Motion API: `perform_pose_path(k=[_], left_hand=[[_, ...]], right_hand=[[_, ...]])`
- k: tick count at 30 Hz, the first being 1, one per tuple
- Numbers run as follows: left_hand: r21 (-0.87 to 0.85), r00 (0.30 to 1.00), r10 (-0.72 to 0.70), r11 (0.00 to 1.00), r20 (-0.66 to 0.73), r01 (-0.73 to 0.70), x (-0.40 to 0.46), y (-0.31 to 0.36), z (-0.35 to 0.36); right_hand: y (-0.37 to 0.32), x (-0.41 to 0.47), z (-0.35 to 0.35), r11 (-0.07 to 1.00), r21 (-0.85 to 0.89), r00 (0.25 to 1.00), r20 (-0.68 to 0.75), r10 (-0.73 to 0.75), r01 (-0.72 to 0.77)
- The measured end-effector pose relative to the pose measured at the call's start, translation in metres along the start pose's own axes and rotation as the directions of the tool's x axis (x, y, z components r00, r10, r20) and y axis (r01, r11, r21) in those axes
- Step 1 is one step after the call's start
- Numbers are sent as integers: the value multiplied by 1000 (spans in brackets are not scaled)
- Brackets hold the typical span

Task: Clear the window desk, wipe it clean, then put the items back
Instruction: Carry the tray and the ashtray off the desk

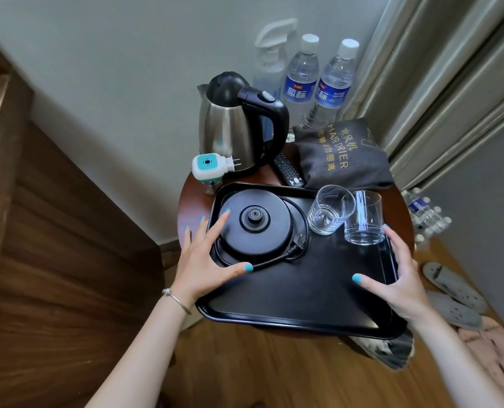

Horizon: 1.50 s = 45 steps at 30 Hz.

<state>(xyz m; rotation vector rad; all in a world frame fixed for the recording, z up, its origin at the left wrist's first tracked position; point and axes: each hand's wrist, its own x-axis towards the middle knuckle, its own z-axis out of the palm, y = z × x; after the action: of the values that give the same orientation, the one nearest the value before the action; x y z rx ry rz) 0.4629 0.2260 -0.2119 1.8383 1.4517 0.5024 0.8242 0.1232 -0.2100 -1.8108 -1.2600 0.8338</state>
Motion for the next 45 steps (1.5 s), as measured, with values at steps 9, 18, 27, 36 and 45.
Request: perform_pose_path(k=[9,18,27,36,45], left_hand=[[115,999,34,993,-4,-33,3,-5,2],[207,999,38,978,-12,-34,6,-6,2],[261,1000,17,965,-3,-16,6,-8,2],[251,1000,-20,968,-5,21,6,-4,1],[312,998,-23,950,55,5,5,-3,-3]], right_hand=[[-9,-2,3,996,-77,999,-11,43,-44],[-7,-3,6,982,-182,999,-30,36,-41],[0,-3,5,983,-178,999,-30,34,-39],[-1,-3,7,974,-223,998,-62,26,-39],[1,0,9,942,-323,992,-107,64,-96]])
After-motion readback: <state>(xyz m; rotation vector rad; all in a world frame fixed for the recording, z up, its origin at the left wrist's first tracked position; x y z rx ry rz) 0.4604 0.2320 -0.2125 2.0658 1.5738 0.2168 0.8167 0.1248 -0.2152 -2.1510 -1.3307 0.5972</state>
